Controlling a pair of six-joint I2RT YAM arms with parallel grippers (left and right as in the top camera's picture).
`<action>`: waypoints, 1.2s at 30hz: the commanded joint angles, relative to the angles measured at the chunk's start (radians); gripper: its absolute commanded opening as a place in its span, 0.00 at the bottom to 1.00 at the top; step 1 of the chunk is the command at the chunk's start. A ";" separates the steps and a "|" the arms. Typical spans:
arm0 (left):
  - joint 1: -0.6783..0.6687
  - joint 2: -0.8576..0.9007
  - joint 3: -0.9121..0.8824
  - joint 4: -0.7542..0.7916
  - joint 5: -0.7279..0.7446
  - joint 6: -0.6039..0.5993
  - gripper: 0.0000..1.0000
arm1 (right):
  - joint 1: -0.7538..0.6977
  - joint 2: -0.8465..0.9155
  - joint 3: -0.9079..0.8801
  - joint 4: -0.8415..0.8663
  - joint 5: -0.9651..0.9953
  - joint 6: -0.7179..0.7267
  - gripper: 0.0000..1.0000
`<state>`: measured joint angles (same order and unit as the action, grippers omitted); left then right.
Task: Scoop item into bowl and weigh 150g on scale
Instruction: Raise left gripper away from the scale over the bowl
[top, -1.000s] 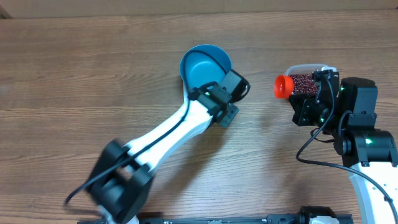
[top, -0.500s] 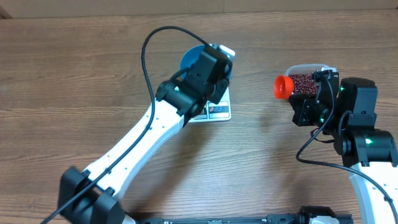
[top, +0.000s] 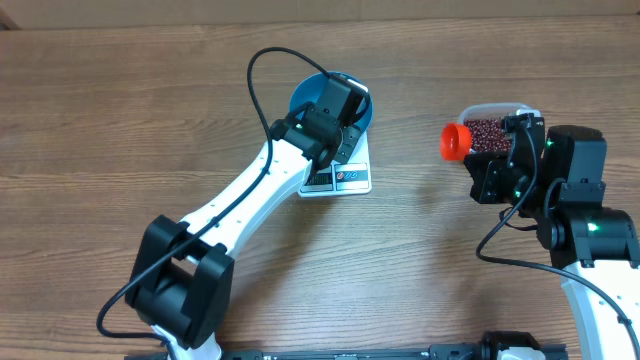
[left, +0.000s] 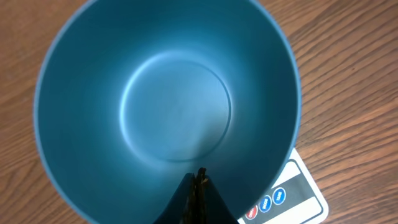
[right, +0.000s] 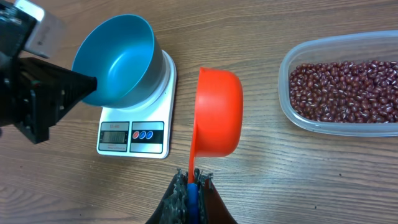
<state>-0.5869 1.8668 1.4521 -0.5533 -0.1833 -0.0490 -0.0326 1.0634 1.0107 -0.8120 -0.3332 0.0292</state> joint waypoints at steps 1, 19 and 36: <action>0.004 0.022 0.006 -0.003 0.004 -0.011 0.04 | -0.004 -0.004 0.027 0.000 0.003 -0.005 0.03; 0.005 0.058 0.003 -0.022 0.005 -0.012 0.04 | -0.004 -0.004 0.027 -0.003 0.003 -0.005 0.03; 0.005 0.055 0.005 -0.008 -0.016 -0.019 0.04 | -0.004 -0.004 0.027 -0.006 0.003 -0.005 0.03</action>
<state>-0.5869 1.9163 1.4521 -0.5804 -0.1837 -0.0525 -0.0326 1.0634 1.0111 -0.8165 -0.3328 0.0292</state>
